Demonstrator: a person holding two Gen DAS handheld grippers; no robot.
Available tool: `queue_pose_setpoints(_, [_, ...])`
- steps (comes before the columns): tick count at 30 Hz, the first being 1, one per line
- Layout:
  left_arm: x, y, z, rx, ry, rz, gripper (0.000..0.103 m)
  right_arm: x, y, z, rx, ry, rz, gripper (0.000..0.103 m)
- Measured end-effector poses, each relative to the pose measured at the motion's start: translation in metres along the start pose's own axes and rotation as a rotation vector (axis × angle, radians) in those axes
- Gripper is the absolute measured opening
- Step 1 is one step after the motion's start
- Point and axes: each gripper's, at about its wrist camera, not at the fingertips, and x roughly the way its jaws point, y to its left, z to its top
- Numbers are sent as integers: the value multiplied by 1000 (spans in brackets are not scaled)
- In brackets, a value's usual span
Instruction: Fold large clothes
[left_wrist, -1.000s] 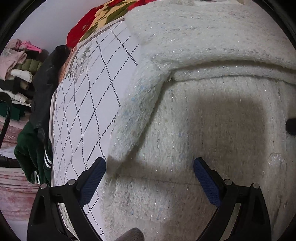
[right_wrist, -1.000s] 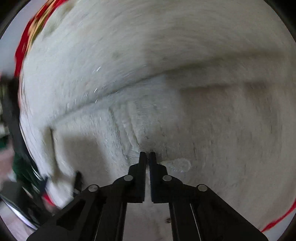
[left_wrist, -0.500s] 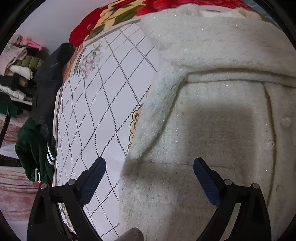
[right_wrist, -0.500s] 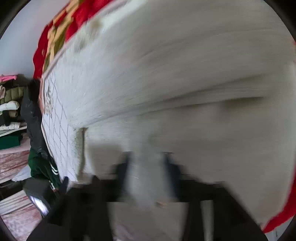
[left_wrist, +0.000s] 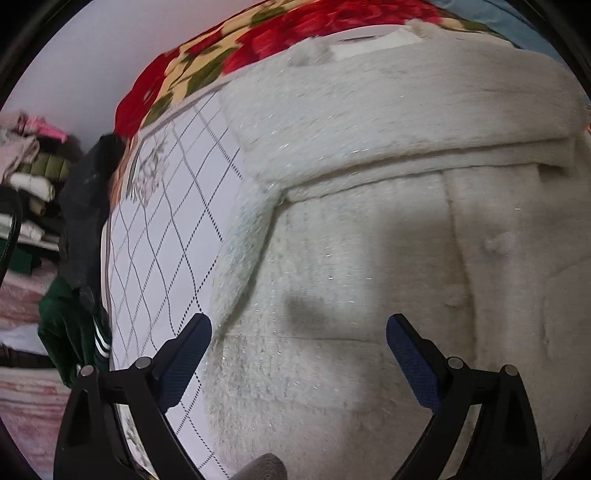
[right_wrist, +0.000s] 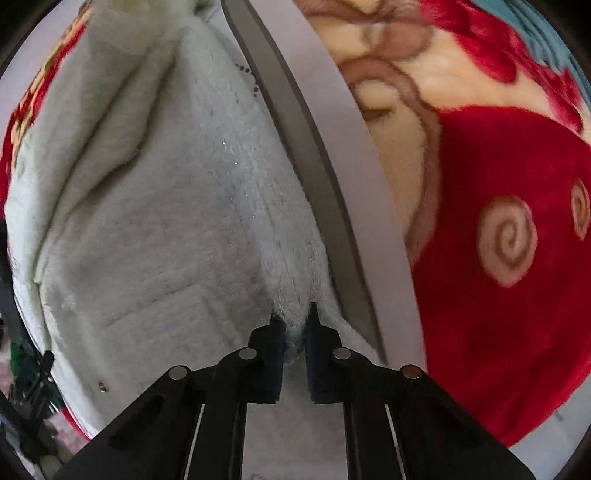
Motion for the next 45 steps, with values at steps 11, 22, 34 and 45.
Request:
queue_pose_setpoints(11, [-25,-13,-24,147,-19,22,97,4,-23,-121,37,310,166,10])
queue_pose_setpoints(22, [42,-51,-18,112,45,135,103,-44,-63,-15,11,-15,161,39])
queue_pose_setpoints(34, [31,-42,-20,43,29,105,103,-46,-88,28,-23,35,105,24])
queue_pose_setpoints(45, [-19,-29,-53,16,-35,162,103,-80,-61,-5,-224,55,-88,30])
